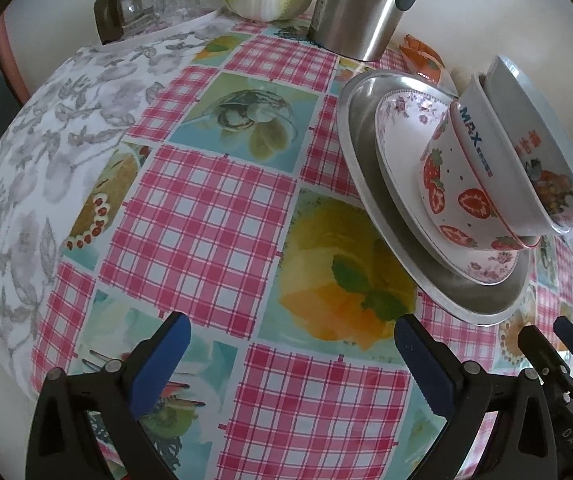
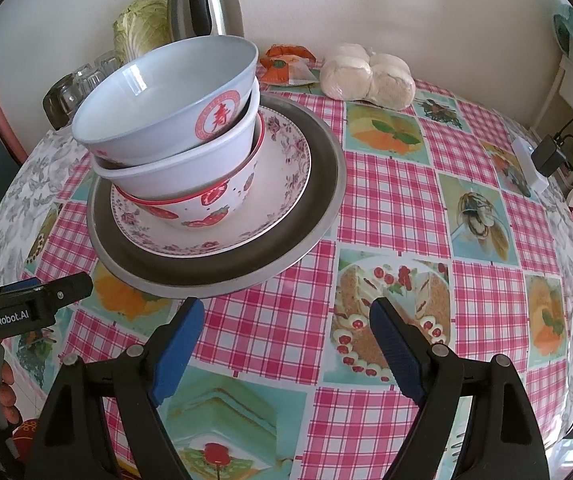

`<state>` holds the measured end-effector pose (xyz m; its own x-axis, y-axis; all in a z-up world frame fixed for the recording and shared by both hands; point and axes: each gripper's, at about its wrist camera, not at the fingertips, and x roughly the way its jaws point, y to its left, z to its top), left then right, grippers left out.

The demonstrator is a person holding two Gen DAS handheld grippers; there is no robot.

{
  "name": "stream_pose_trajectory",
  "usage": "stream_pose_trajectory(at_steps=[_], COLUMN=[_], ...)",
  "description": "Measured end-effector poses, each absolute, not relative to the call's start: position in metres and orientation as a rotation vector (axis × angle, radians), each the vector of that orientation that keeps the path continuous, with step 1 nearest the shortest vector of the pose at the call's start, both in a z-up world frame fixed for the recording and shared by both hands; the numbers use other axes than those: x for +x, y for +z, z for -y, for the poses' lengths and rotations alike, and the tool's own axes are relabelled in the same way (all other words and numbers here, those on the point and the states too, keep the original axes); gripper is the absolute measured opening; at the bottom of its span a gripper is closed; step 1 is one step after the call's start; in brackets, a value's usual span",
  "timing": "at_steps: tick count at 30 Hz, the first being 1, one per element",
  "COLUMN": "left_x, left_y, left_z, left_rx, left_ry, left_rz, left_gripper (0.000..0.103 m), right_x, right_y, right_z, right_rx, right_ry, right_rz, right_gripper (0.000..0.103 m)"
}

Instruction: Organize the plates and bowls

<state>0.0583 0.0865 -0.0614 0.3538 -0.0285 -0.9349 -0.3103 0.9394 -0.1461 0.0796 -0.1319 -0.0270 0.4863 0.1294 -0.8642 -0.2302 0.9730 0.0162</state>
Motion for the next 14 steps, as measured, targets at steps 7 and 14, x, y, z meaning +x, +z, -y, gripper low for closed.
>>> stream_pose_trajectory(at_steps=[7,14], left_x=[0.058,0.0545], left_y=[-0.0636,-0.0559], left_z=[-0.0867,-0.0819], left_rx=[-0.309,-0.26], left_ry=[0.205,0.221], left_rz=[-1.219,-1.185], left_gripper=[0.103,0.103], right_x=[0.0801,0.08], right_y=[-0.0272,-0.0278], right_z=[0.1319,0.1326], right_rx=[-0.107,-0.109], right_ry=[0.216,0.215], right_rz=[-1.042,-1.047], right_gripper=[0.085,0.085])
